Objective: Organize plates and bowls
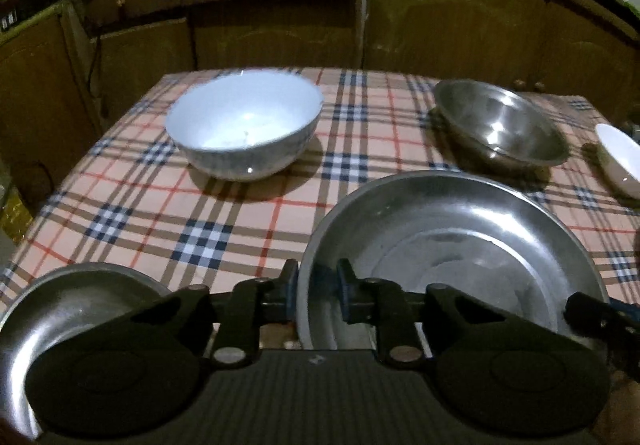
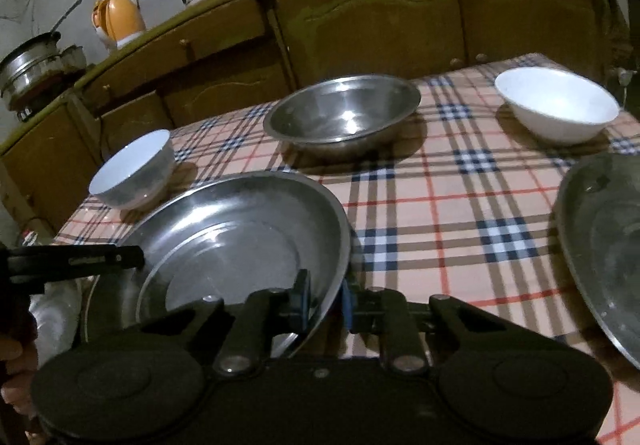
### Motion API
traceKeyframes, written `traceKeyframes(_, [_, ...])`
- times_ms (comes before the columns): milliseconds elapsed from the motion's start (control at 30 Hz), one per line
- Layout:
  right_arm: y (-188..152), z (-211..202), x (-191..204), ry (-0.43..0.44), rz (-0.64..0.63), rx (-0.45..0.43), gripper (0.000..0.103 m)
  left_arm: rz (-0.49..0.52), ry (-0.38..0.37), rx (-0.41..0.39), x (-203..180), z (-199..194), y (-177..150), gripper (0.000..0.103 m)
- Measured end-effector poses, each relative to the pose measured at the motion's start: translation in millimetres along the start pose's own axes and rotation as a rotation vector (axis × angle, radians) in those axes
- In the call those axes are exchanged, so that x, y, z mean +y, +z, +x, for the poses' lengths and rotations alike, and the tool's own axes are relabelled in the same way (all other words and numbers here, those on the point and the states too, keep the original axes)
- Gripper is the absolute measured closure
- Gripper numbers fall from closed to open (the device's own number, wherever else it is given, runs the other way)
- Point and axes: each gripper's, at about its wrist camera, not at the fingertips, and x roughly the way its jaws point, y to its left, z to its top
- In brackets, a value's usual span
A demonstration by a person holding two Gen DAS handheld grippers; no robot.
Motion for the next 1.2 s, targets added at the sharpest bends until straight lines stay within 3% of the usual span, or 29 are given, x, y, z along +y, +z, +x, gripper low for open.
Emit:
traceKeyframes(300, [-1, -61, -10, -0.029, -0.015, -0.073, 0.081, 0.008, -0.050, -0.066, -18, -53, -8, 0.083])
traceKeyframes(667, [-31, -139, -30, -0.088, -0.015, -0.132, 0.081, 0.036, -0.119, -0.105, -47, -107, -46, 0.083])
traceKeyframes(933, [-61, -160, -46, -0.120, 0.003, -0.110, 0.081, 0.063, -0.143, -0.080, -59, -116, -79, 0.083])
traceKeyframes(1200, [-77, -155, -51, -0.130, 0.000, -0.090, 0.081, 0.087, -0.121, -0.068, -63, -114, -94, 0.083])
